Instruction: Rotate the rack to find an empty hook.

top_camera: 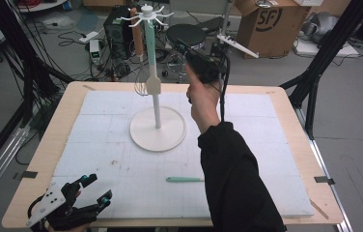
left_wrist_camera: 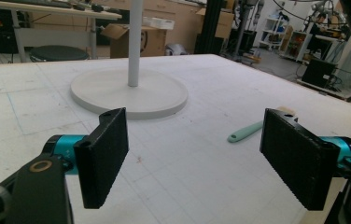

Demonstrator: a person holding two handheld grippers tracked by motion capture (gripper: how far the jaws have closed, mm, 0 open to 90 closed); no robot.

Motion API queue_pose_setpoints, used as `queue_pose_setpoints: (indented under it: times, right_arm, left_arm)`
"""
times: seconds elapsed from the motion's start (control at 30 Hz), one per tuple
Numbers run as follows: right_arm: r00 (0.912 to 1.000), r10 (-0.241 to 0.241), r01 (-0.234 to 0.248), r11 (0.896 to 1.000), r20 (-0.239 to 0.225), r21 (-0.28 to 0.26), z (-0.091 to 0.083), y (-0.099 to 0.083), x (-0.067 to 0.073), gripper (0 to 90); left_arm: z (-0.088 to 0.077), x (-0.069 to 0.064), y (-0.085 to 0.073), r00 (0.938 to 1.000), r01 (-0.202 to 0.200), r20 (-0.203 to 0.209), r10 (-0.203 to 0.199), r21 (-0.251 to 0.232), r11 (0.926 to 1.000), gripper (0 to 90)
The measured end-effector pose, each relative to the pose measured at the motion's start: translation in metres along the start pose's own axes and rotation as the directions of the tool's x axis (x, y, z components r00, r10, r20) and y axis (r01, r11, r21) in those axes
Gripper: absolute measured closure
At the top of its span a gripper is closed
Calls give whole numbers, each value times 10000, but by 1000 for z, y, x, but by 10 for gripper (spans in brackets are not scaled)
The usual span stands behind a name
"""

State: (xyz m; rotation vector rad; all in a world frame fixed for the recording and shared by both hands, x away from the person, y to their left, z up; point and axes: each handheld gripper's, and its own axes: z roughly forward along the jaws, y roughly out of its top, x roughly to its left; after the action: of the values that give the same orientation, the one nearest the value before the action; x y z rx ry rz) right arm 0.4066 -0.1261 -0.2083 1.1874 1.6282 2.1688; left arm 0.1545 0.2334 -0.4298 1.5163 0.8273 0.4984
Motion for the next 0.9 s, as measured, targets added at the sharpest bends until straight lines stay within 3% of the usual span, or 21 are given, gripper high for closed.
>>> queue_pose_setpoints:
  times: [0.47,0.9]
  right_arm:
    - [9996,-275,273,9993,-64,-268,28,31,18,900]
    - [9982,-417,412,9991,-421,-122,34,22,39,900]
  left_arm:
    - [2,2,-3,9999,95,109,-95,27,10000,242]
    - [1,2,-3,10000,24,37,-25,54,10000,241]
